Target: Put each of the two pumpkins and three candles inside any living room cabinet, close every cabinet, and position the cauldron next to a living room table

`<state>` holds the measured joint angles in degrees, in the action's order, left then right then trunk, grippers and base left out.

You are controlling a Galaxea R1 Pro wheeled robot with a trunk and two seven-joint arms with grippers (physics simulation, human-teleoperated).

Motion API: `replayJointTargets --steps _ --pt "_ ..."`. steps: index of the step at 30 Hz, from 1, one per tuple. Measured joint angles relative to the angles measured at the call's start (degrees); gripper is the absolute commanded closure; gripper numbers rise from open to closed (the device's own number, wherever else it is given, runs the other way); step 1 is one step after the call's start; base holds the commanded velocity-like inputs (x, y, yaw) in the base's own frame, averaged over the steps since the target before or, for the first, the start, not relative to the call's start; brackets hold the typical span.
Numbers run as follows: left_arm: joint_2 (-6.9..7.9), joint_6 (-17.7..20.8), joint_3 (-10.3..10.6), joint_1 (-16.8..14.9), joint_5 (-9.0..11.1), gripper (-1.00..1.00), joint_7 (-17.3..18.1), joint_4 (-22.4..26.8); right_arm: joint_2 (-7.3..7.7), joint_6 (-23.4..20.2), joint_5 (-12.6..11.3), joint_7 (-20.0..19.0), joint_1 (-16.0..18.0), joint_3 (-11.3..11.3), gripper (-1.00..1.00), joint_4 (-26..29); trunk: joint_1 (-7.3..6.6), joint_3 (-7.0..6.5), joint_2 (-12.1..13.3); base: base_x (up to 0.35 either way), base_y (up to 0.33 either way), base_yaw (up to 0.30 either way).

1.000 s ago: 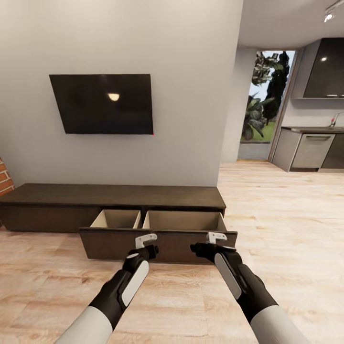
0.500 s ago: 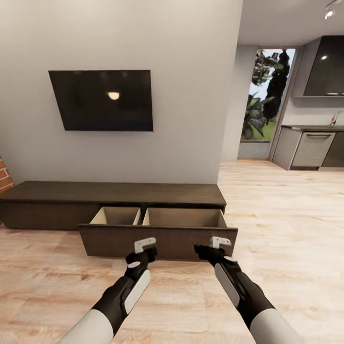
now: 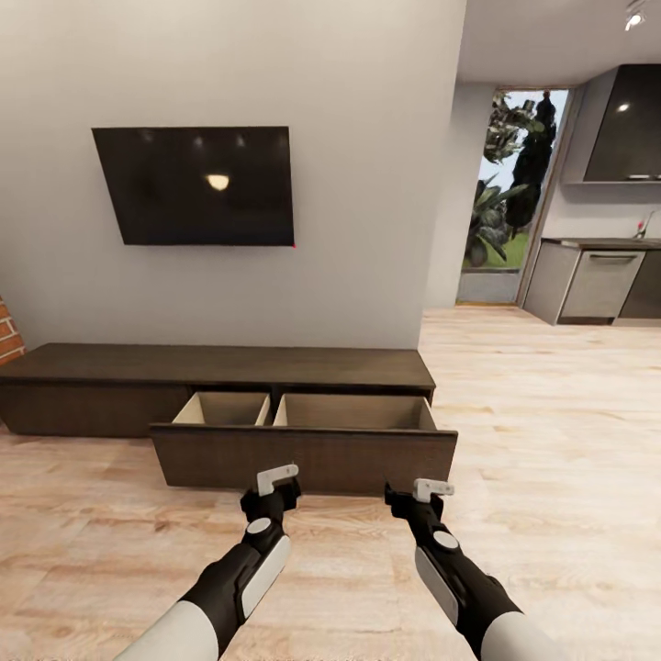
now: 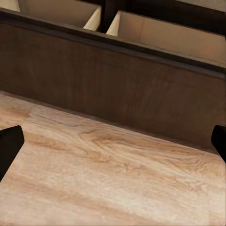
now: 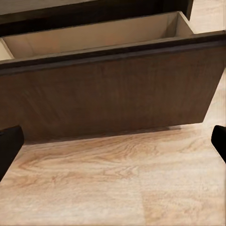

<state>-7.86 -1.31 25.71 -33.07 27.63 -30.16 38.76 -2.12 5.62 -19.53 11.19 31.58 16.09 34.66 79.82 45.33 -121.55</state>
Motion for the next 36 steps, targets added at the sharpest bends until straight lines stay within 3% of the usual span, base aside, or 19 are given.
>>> replayJointTargets --steps 3,6,10,14,26,36 --pt "-0.01 -1.2 0.5 0.0 -0.3 -1.00 0.1 -1.2 0.08 0.9 0.2 -0.1 0.0 0.0 -1.00 -0.4 0.66 0.54 -1.2 0.000 0.000 0.000" --pt "0.02 -4.9 2.3 0.0 -1.4 -1.00 0.0 -2.5 0.28 1.6 0.3 -0.1 0.0 0.0 -1.00 -0.5 1.32 1.08 -2.4 0.000 0.000 0.000" --pt "-0.01 -8.1 3.1 0.0 -2.3 -1.00 0.0 -4.5 0.37 2.2 0.3 -0.1 0.0 0.0 -1.00 -0.5 2.20 1.80 -4.0 0.000 0.000 0.000" --pt "-0.01 -8.8 3.2 0.0 -2.5 -1.00 0.0 -4.9 0.34 2.7 0.3 -0.1 0.0 0.0 -1.00 -0.6 3.08 2.51 -5.6 0.000 0.000 0.000" --pt "-0.01 -9.1 3.3 0.0 -2.6 -1.00 0.1 -5.1 0.25 6.5 0.3 -0.1 0.0 0.1 -1.00 -3.3 3.08 2.52 -5.6 0.000 0.000 0.000" --pt "-0.01 -9.1 3.3 0.0 -2.7 -1.00 -0.1 -5.1 0.30 8.2 0.3 -0.1 0.0 0.1 -1.00 -3.7 5.27 4.31 -9.6 0.000 0.000 0.000"
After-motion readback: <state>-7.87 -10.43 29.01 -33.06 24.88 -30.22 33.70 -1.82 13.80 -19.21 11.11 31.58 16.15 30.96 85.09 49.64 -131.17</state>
